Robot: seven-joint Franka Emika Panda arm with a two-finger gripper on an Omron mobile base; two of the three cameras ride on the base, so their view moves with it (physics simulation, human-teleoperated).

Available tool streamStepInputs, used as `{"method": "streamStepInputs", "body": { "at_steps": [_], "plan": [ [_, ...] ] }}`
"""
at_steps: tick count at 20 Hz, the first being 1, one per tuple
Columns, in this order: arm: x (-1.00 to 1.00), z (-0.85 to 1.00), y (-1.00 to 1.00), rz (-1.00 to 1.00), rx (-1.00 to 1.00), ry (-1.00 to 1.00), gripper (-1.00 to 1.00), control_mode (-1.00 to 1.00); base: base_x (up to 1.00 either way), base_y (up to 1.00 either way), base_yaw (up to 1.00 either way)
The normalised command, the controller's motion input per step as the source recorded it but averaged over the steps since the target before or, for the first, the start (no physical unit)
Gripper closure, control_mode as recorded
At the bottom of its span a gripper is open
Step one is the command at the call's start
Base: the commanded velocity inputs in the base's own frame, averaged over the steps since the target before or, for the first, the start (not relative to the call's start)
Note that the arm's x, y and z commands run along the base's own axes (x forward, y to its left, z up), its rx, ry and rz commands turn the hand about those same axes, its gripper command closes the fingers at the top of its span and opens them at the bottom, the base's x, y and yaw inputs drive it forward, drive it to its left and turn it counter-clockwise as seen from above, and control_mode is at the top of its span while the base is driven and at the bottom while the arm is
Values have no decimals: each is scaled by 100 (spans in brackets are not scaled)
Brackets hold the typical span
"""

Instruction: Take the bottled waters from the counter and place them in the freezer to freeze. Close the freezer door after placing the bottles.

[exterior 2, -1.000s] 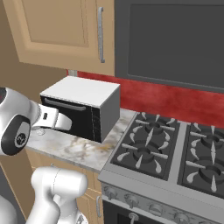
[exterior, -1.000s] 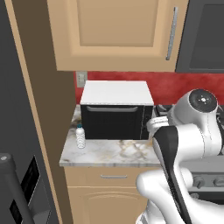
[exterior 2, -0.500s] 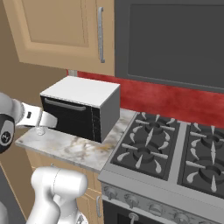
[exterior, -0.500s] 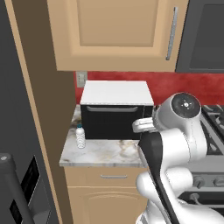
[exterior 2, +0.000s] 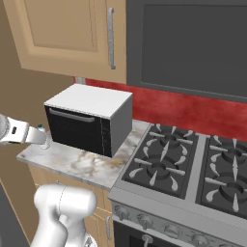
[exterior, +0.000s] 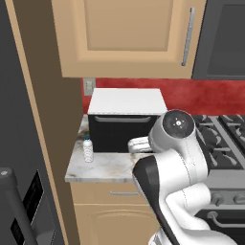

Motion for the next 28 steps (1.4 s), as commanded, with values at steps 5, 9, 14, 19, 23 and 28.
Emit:
{"method": "streamStepInputs", "body": {
  "at_steps": [5,9,14,19,23,28],
  "plan": [
    [-2,-21,0,11,5,-2,-100,-100,0,0,0],
    [0,-30,3,7,6,-11,-100,-100,0,0,0],
    [1,-34,15,0,7,-12,-100,-100,0,0,0],
    [0,-30,36,-2,7,0,-100,-100,0,0,0],
    [0,-30,31,-6,12,0,-100,-100,0,0,0],
    [0,-30,28,-4,14,-1,-100,-100,0,0,0]
  ]
}}
